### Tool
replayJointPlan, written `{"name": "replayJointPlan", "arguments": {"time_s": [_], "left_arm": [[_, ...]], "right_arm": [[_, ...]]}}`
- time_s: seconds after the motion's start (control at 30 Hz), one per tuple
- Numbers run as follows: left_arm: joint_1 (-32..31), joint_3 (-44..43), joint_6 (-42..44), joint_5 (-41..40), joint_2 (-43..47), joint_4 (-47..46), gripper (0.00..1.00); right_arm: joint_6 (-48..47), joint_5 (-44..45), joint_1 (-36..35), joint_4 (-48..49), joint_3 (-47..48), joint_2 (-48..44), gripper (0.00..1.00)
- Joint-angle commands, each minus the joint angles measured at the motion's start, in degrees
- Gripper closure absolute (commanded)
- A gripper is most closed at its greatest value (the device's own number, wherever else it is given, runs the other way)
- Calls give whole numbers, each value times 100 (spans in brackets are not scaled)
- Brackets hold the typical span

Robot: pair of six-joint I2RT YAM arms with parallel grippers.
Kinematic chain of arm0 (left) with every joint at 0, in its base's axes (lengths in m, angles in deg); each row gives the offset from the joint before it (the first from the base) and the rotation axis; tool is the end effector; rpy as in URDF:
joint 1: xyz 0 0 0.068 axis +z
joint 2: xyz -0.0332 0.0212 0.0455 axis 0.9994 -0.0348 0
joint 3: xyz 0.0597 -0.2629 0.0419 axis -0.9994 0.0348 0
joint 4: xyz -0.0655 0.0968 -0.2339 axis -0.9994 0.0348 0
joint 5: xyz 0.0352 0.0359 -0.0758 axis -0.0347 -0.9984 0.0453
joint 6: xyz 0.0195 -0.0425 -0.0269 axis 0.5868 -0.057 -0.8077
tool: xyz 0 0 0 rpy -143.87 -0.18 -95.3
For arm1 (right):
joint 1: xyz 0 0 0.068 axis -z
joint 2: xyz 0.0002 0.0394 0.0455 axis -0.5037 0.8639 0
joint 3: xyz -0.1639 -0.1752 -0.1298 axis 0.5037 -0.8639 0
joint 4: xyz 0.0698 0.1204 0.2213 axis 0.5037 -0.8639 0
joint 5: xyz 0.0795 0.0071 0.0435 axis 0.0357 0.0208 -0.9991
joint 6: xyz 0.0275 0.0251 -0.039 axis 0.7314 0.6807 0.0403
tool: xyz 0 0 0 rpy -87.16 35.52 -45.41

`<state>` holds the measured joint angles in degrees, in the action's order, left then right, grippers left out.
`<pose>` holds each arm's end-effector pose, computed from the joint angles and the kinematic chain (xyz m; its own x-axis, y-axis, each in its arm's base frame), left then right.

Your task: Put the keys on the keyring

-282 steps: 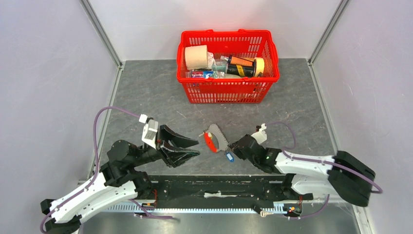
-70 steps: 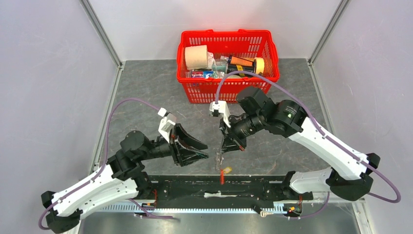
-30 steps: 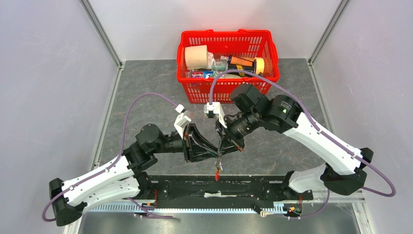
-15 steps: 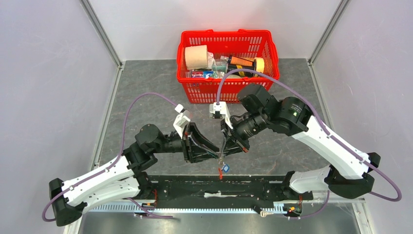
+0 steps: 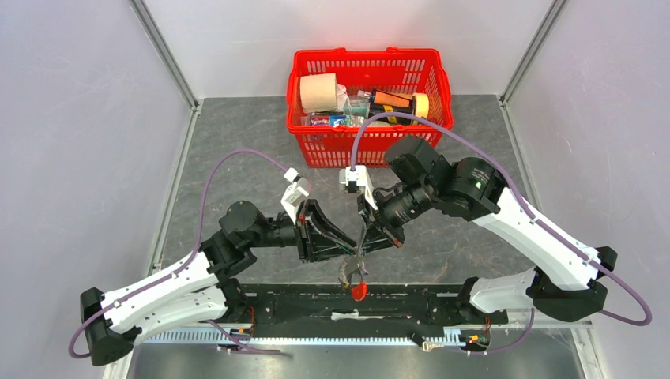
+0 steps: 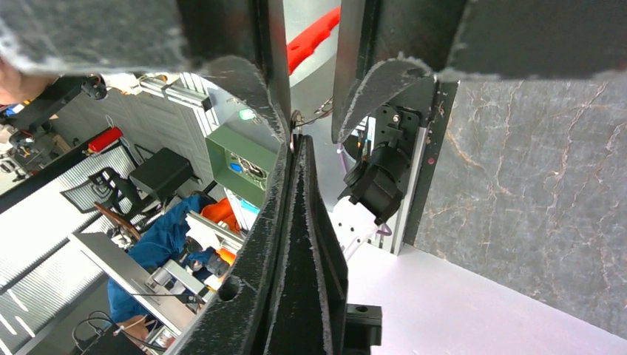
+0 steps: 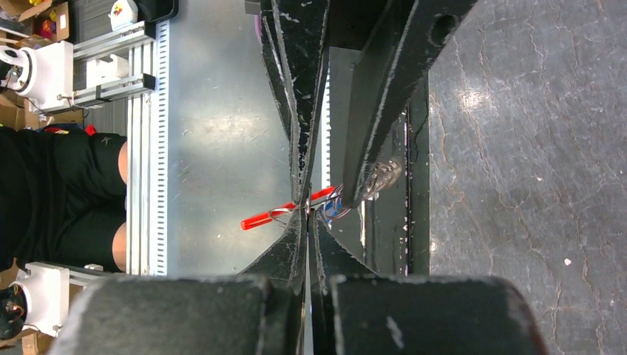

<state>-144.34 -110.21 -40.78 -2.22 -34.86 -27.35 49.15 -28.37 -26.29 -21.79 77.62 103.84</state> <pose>0.0845 -0.1627 0.3472 -0.5166 -0.1198 -0.8478 0.8562 -0.0838 -0.5098 0.1049 0.2013 0.4407 -0.3194 -0.5972 -0.7358 -0.9120 -0.0170 0.4097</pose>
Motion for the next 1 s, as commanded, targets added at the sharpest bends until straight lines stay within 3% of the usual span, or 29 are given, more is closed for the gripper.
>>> {"name": "replayJointPlan", "arguments": {"time_s": [0.0, 0.17, 0.27, 0.43, 0.73, 0.97], "left_arm": [[9, -191, -145, 157, -47, -244, 72], [11, -217, -171, 212, -83, -284, 79], [11, -219, -182, 287, -100, -439, 97], [9, 77, -271, 211, -19, -1115, 98], [13, 365, -129, 142, 390, -1477, 98], [9, 590, -194, 186, 618, -1880, 98]], "right_arm": [[-41, -122, -51, 19, 56, -79, 100], [-37, -141, -73, 0, 78, -14, 100], [-42, -131, -95, -7, 69, 35, 100], [26, -180, -94, 49, 23, 62, 99], [463, -101, -94, 722, -406, -587, 60], [998, 717, -85, 1312, -952, -1330, 44]]}}
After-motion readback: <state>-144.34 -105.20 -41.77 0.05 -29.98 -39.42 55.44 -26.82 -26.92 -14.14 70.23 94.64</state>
